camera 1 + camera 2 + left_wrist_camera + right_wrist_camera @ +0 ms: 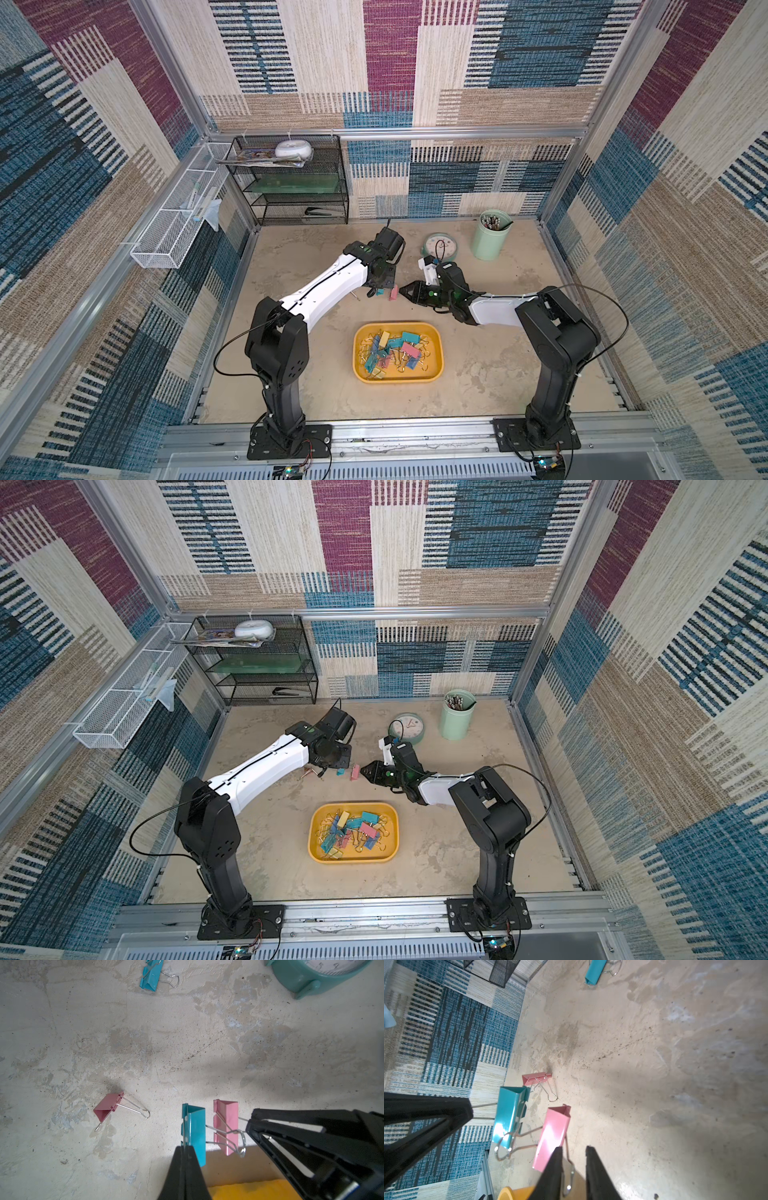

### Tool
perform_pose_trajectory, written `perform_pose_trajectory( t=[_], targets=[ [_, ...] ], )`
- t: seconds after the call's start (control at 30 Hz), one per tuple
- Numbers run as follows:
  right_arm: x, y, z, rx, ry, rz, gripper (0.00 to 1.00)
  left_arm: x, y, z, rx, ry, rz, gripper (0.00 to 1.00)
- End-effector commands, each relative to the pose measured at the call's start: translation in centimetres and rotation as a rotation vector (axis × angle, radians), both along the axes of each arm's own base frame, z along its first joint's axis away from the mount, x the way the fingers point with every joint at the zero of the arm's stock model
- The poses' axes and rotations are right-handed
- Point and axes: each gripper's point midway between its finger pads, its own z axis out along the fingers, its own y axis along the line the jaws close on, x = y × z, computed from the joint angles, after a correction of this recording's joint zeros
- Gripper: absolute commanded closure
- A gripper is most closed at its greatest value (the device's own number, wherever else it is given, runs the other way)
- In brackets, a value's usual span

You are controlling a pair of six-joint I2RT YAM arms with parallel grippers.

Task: Put the binder clips in the storage box
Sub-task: Pick up the binder clip at the center of the board.

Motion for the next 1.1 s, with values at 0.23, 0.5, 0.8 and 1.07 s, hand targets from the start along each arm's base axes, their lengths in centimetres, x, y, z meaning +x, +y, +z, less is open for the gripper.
perform_pose_trajectory(
  t=[0.23,0.5,0.8,1.07],
  targets=[
    [0.7,-3.3,2.7,-0.026,-0.094,-0.258,1.0,-1.1,0.0,0.4,-0.192,0.018,0.296,1.0],
    [0.8,-8.6,4.4,-0.387,-0.206,-0.788,1.0,-2.4,-2.6,0.6,-0.436,0.076,0.481,1.0],
    [-0.2,-8.8,2.6,-0.461,-0.194,-0.922,1.0,-1.3,-1.6,2.2,-0.407,0.062,0.613,1.0],
    [-0.2,-6.7,4.5,-0.41,-0.23,-0.645,1.0,-0.5,-1.4,3.5,-0.345,-0.004,0.403,1.0]
  ],
)
